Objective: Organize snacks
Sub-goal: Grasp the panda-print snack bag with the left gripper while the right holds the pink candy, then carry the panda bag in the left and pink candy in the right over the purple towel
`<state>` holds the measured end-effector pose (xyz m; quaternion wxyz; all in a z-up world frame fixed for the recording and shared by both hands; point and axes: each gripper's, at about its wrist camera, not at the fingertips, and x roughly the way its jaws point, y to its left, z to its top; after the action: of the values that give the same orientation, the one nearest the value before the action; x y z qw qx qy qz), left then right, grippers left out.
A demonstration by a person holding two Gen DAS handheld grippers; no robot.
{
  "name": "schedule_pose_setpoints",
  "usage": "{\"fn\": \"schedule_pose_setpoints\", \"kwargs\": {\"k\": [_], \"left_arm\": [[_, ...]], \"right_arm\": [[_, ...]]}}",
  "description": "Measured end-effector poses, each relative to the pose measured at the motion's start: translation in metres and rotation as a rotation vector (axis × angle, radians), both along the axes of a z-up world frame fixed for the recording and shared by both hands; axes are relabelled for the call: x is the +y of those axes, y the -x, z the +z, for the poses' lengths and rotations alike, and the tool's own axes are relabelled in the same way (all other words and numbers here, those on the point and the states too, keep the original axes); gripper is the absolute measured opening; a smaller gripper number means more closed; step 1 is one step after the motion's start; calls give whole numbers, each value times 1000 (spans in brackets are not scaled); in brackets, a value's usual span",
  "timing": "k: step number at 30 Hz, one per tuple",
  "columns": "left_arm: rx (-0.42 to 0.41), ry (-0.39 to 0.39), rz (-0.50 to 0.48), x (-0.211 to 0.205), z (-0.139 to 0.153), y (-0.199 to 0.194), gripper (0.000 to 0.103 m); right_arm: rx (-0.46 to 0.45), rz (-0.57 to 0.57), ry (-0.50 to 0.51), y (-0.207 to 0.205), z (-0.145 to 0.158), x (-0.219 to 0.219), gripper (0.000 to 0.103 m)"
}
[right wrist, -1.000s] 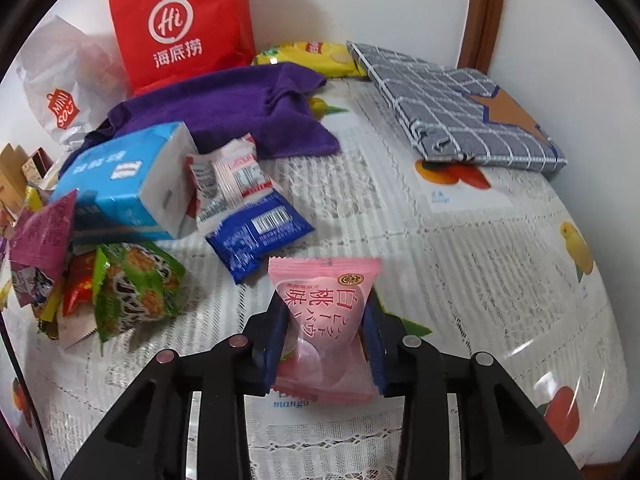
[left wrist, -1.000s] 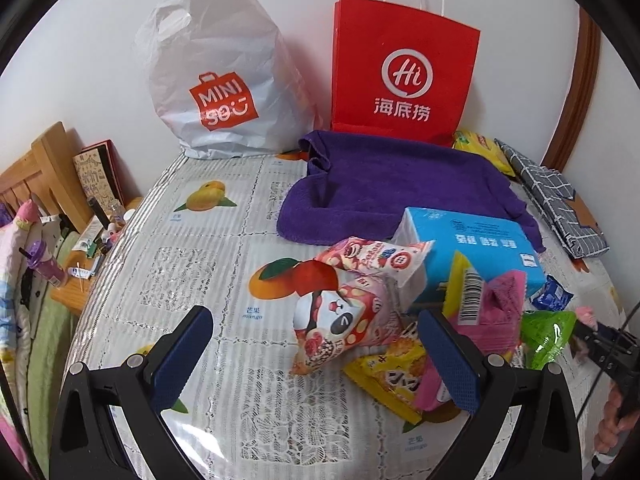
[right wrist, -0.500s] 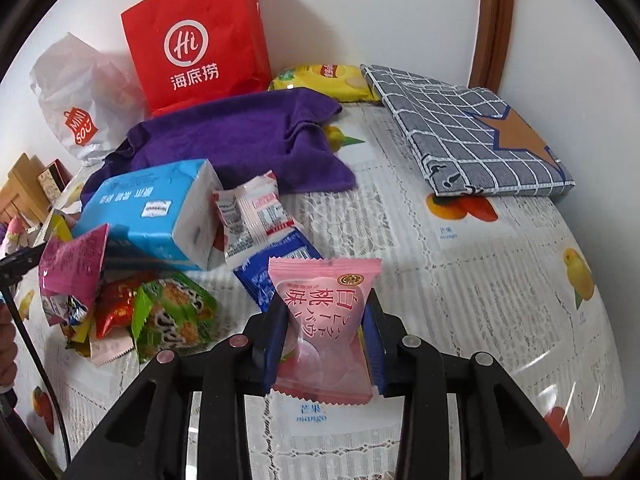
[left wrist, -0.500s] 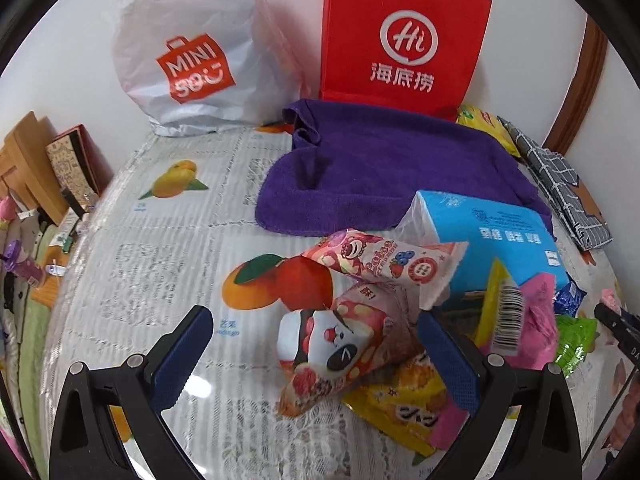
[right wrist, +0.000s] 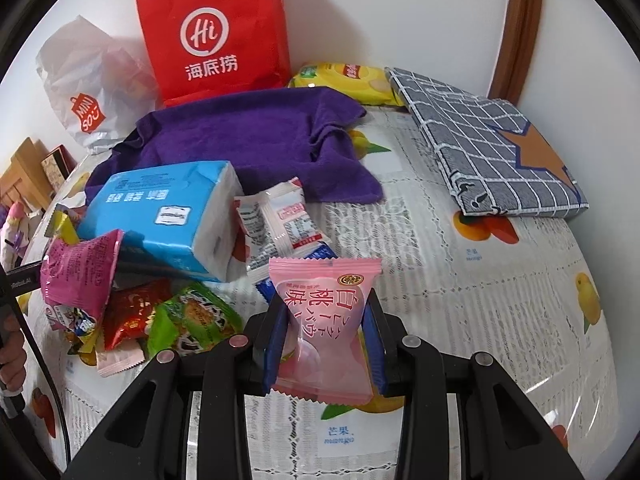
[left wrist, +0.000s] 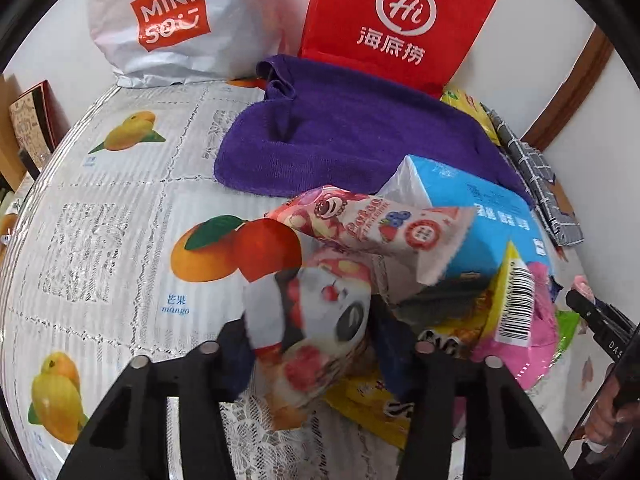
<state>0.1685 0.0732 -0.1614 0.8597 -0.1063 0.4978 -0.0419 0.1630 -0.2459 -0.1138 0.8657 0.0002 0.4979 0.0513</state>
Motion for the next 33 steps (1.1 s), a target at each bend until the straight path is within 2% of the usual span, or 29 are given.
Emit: {"fn": "schedule_pose_setpoints", "kwargs": {"k": [9, 18, 33], "left_arm": [[-40, -34, 32, 5, 18, 29, 43], [-93, -34, 66, 14, 45, 52, 43], [-183, -42, 7, -11, 93, 65, 43]], "right_arm": [[-49, 19, -7, 22, 24, 5, 36], [-84, 44, -31, 42, 38, 14, 36], [-135, 101, -57, 40, 63, 35, 36]]}}
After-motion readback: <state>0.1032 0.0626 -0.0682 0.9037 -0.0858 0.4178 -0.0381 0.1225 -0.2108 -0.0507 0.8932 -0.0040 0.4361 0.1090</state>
